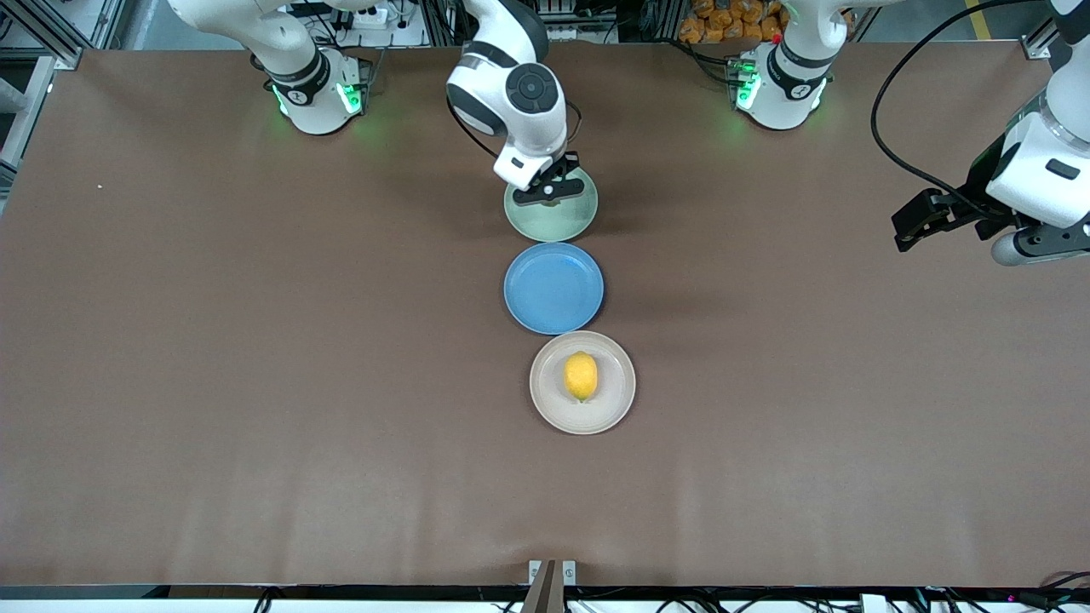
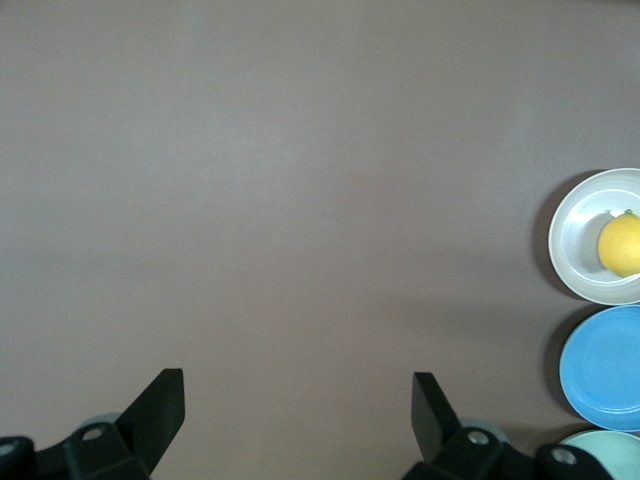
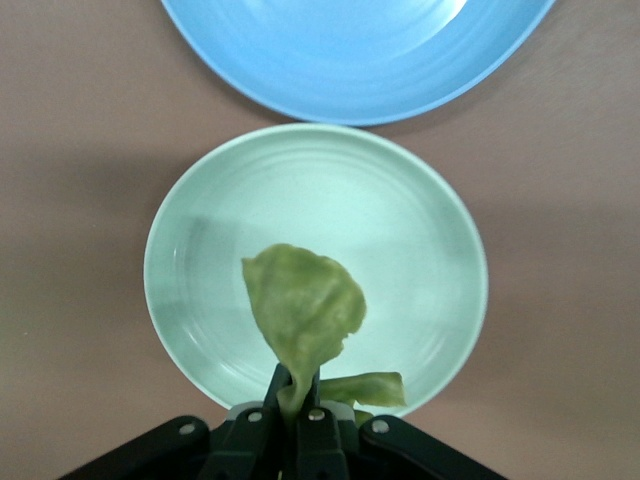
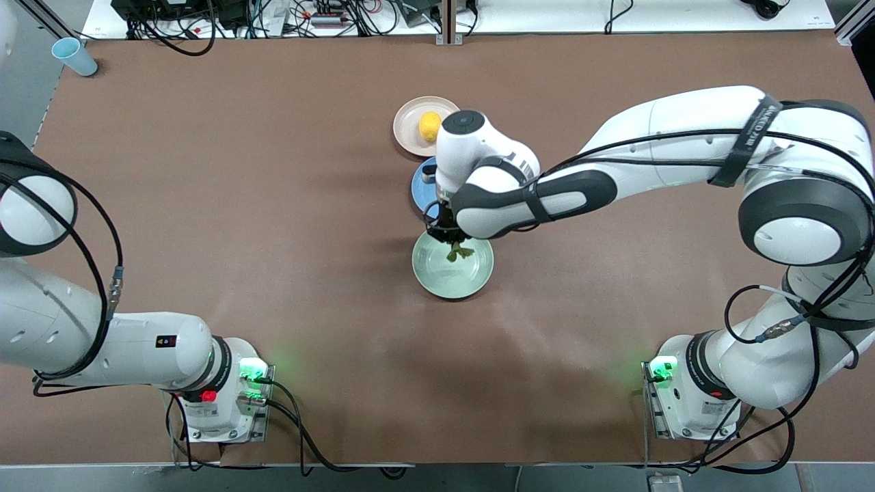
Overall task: Place lemon and lettuce in plates
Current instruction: 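Lower the lettuce onto the green plate and open the right gripper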
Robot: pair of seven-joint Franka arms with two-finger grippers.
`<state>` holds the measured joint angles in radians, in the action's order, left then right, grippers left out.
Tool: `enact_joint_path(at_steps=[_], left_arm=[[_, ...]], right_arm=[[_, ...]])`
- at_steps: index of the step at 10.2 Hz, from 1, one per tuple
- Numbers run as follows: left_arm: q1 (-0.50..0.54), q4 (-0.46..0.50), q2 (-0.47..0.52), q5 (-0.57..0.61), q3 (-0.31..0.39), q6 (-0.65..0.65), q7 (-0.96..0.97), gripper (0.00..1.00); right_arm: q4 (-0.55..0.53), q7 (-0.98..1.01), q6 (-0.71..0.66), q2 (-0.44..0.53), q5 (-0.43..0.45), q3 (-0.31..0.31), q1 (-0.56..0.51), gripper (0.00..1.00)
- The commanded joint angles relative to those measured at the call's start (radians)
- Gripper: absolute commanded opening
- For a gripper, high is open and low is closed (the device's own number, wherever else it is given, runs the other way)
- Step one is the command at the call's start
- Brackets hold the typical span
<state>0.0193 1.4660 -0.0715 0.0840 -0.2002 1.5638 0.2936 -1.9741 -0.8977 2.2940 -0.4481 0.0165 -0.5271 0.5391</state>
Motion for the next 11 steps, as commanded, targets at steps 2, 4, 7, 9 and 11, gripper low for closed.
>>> enact_joint_path(at_steps=[2, 4, 7, 9, 11], left_arm=[[0.007, 0.011, 0.01, -0.026, -0.005, 0.016, -0.005, 1.0], [0.01, 0.011, 0.01, -0.026, -0.005, 0.025, -0.005, 1.0], [0.013, 0.011, 0.006, -0.024, 0.001, 0.025, -0.007, 1.0], [0.014, 0.011, 0.006, -0.02, 0.001, 0.025, -0.007, 1.0], [0.014, 0.01, 0.001, -0.017, 0.002, 0.027, -0.007, 1.0]], right_arm=[[0.006, -0.081, 0.076, -0.061, 0.066, 0.028, 0.044, 0.0], [0.009, -0.11, 0.1, -0.092, 0.092, 0.044, 0.061, 0.0], [0.02, -0.119, 0.096, -0.101, 0.091, 0.053, 0.064, 0.65], [0.046, -0.165, 0.076, -0.086, 0.091, 0.052, 0.055, 1.0], [0.069, -0.175, 0.03, -0.063, 0.089, 0.052, 0.036, 1.0]])
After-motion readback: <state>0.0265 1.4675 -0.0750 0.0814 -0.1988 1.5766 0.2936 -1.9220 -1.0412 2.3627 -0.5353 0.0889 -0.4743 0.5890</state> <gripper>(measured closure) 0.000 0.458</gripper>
